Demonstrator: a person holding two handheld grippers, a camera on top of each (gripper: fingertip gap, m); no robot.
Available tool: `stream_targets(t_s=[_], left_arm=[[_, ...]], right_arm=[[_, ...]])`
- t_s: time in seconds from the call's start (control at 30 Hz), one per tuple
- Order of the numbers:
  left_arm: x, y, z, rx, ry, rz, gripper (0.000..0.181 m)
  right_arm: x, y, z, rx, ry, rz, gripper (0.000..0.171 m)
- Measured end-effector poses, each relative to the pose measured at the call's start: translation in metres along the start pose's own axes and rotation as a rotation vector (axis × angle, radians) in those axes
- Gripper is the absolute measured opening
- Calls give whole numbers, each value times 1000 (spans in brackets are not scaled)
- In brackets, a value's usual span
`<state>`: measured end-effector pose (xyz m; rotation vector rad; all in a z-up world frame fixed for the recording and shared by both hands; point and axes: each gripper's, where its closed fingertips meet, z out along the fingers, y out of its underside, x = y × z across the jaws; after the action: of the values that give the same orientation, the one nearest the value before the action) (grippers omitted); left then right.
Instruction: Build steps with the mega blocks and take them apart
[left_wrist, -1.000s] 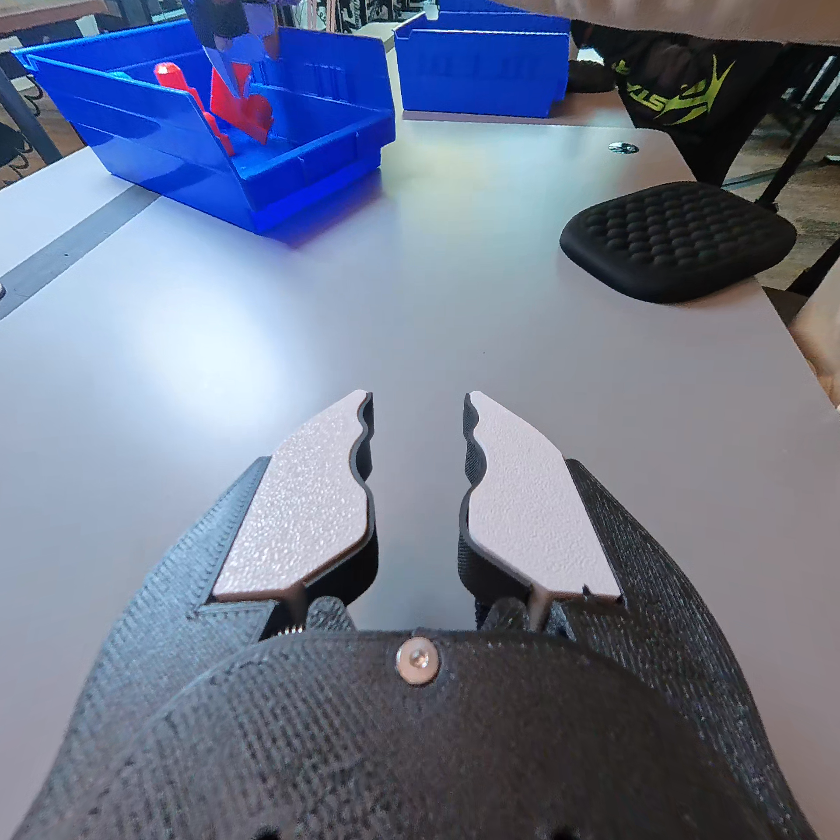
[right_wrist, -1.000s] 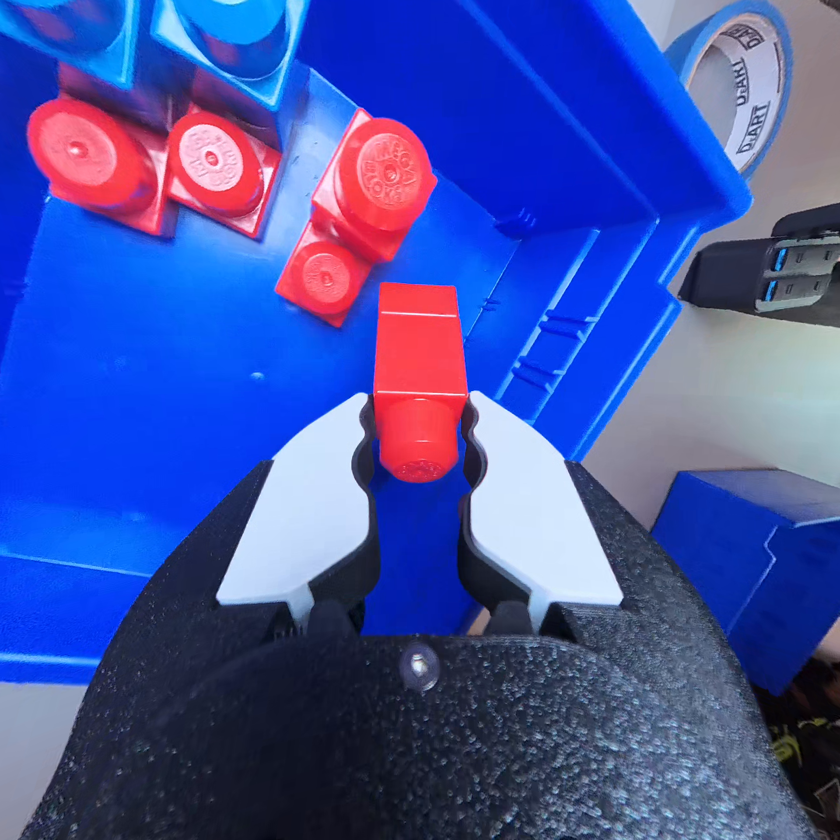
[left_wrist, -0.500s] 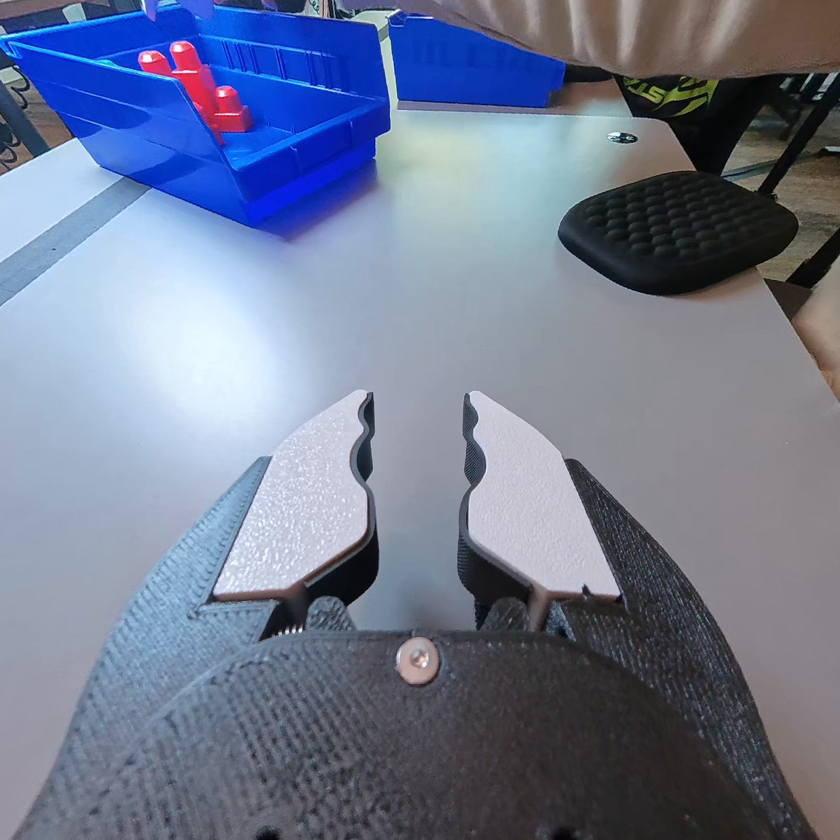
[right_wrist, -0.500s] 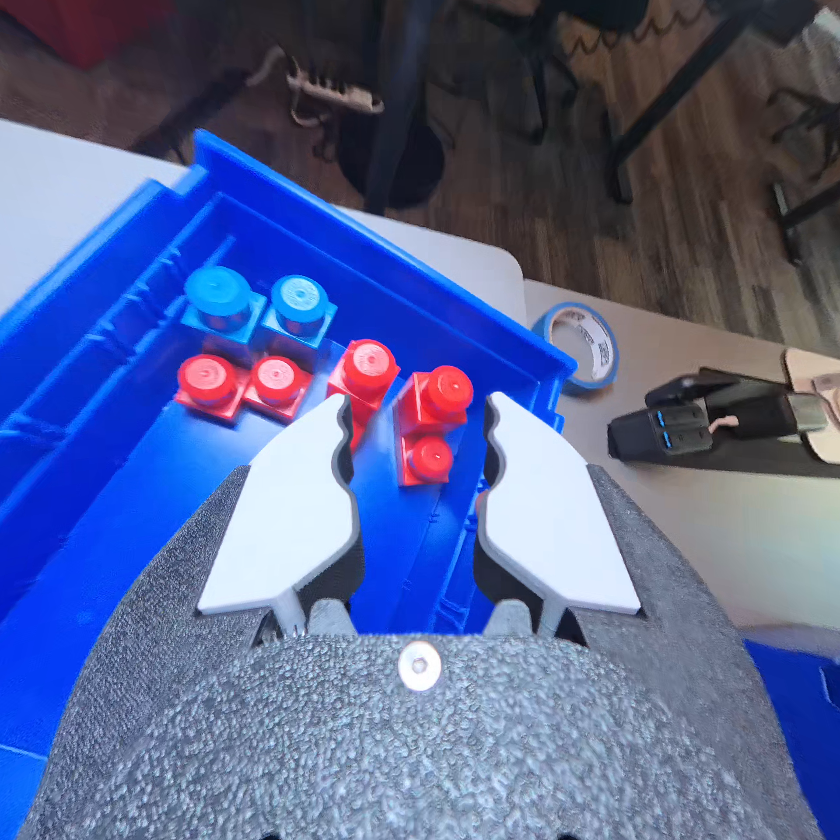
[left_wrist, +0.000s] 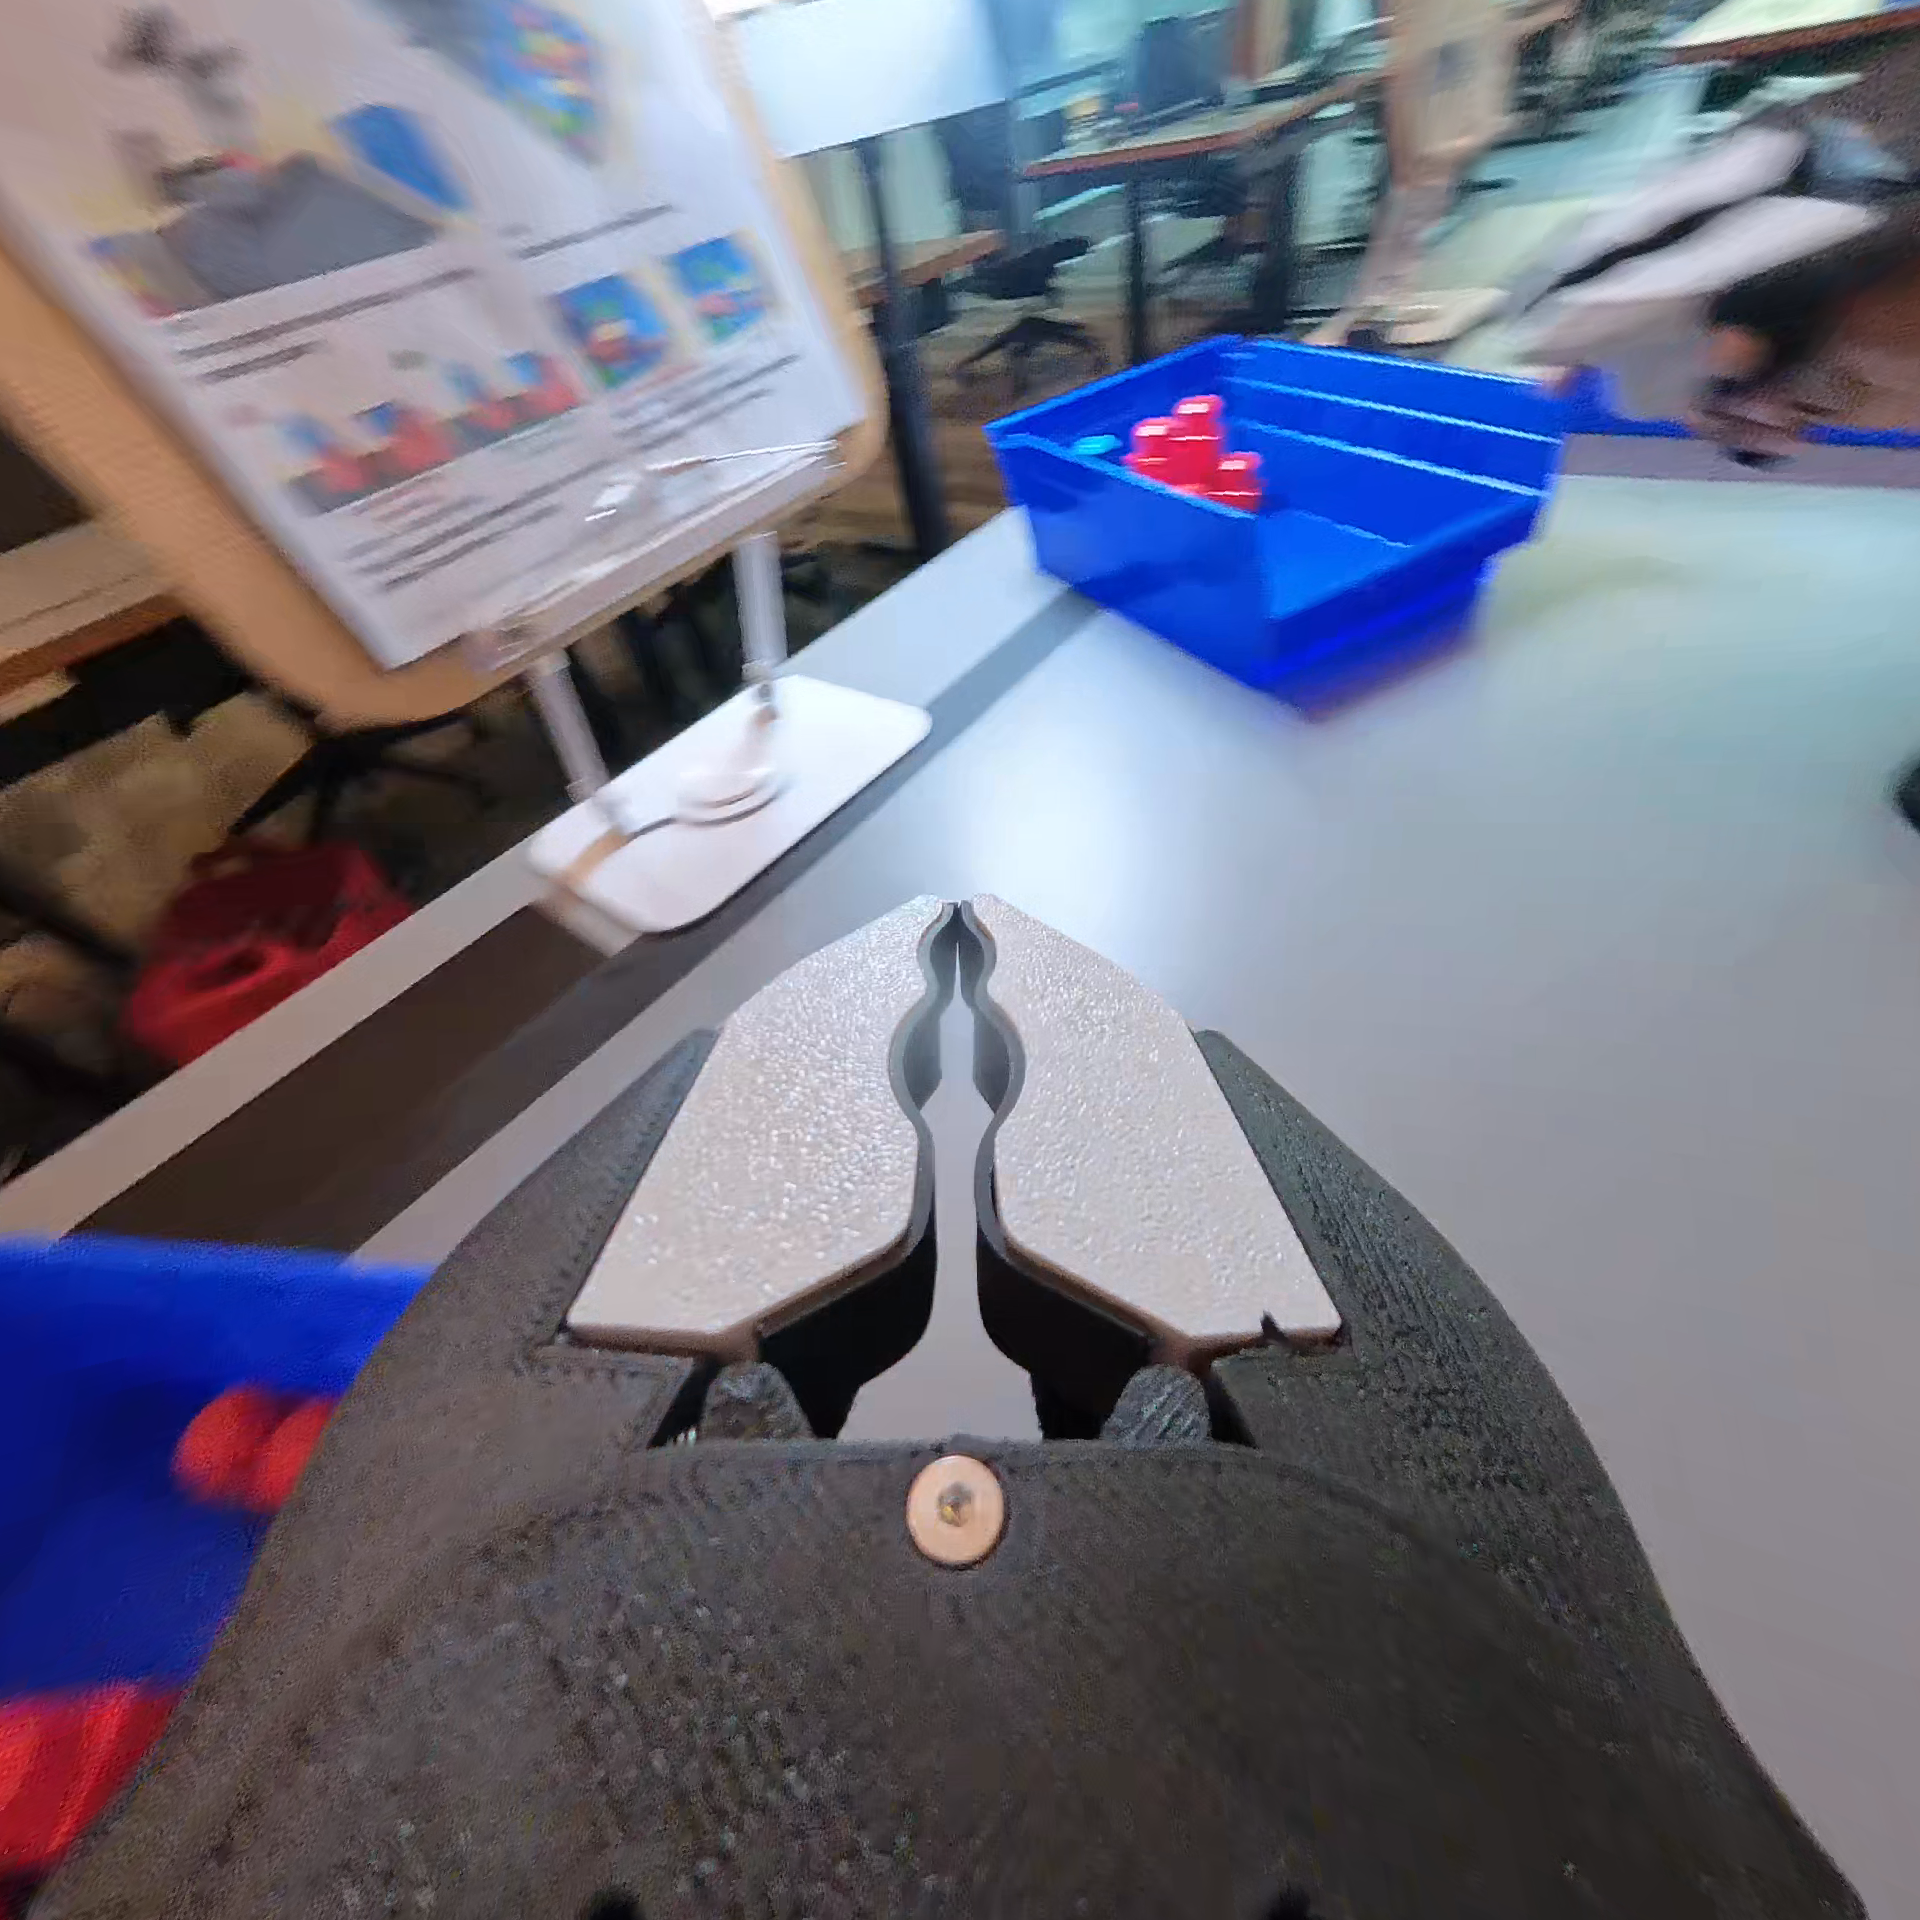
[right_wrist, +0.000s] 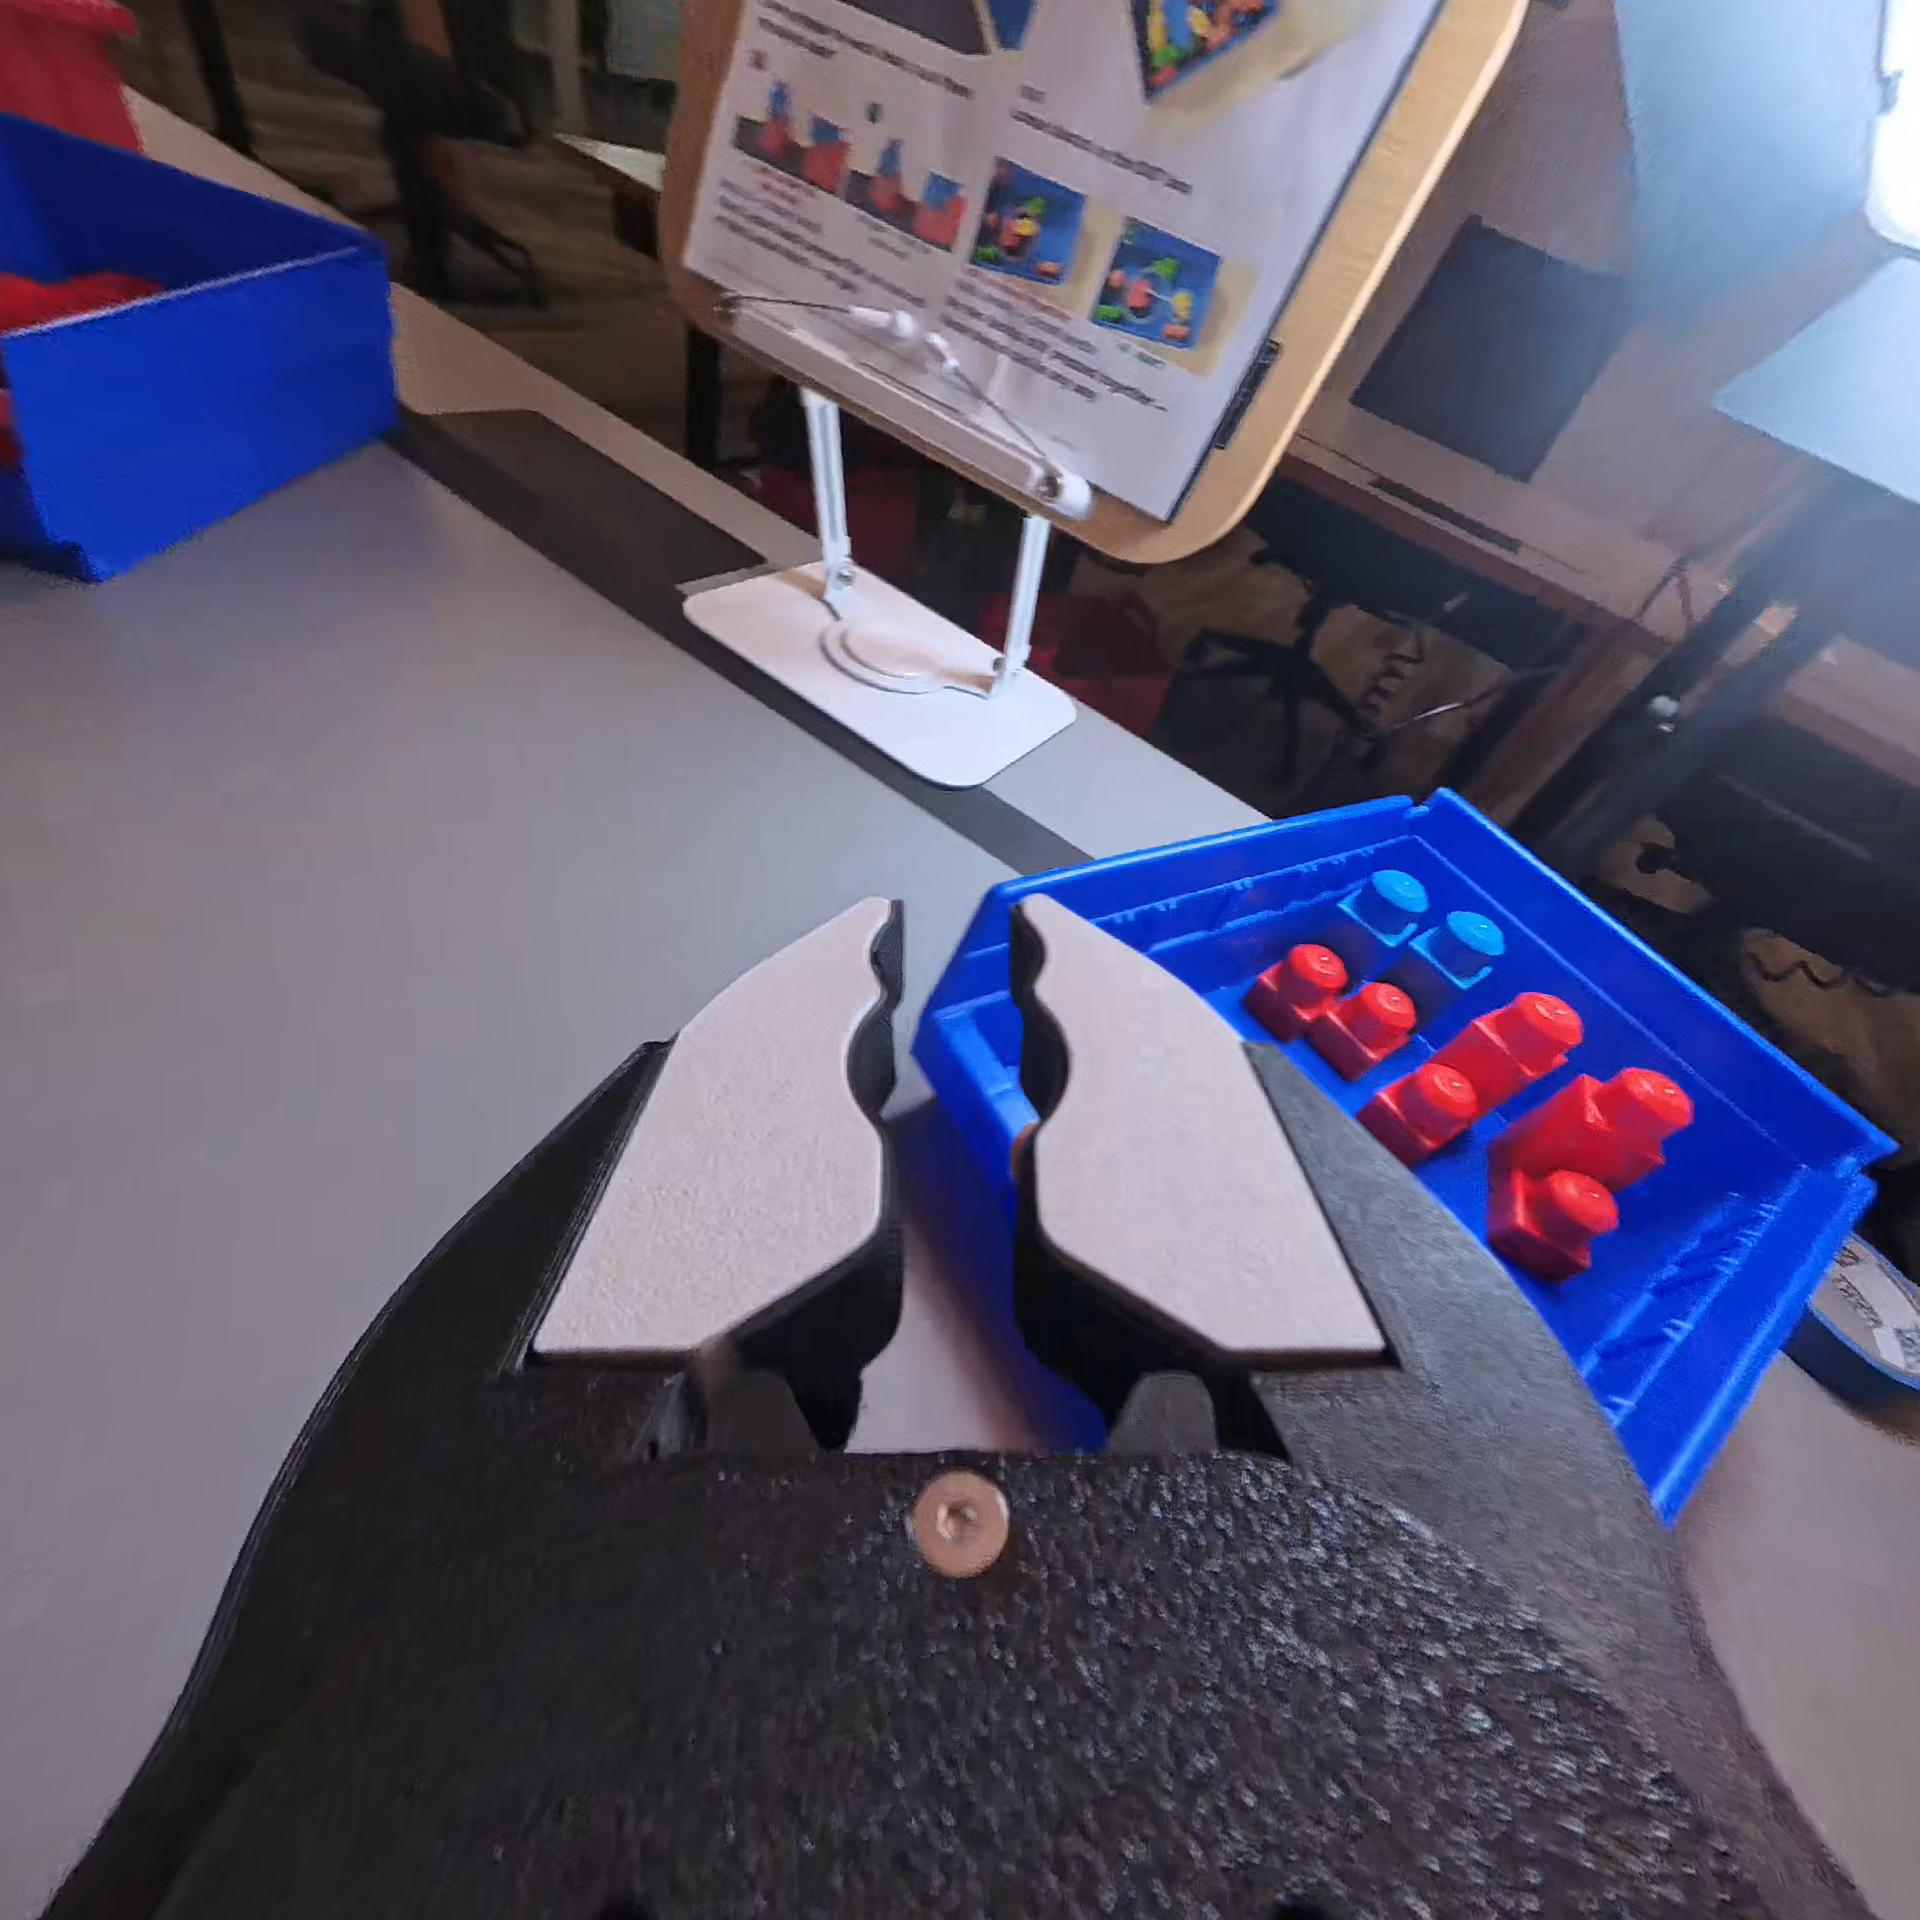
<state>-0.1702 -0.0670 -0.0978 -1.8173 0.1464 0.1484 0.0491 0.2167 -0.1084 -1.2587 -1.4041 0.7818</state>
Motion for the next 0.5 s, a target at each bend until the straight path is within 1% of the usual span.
stream_targets(t_s=[0.03, 0.1, 0.13, 0.17, 0.23, 0.3, 0.37, 0.4, 0.5], left_arm=[[-25, 3, -9, -24, -62, -57, 0], [-75, 18, -24, -100, -169, -182, 0], [-98, 32, -29, -157, -218, -233, 0], [-119, 49, -33, -236, -257, -277, 4], [-148, 91, -37, -430, -296, -365, 21], [-160, 127, -38, -581, -264, -457, 36], [-170, 153, -35, -660, -260, -545, 42], [-174, 162, -33, -687, -261, -584, 46], [-188, 181, -24, -713, -299, -672, 49]], right_arm=[[-15, 0, -8, 19, -27, -12, 0], [-46, 4, -18, 35, -104, -31, 0], [-60, 7, -21, 26, -142, -36, 0], [-72, 9, -23, 27, -169, -37, 0], [-93, 13, -25, 24, -214, -34, 0], [-110, 17, -24, 24, -244, -45, 0], [-121, 25, -22, 15, -257, -84, 0], [-125, 29, -20, 9, -257, -102, 0], [-132, 39, -15, -18, -276, -107, 0]])
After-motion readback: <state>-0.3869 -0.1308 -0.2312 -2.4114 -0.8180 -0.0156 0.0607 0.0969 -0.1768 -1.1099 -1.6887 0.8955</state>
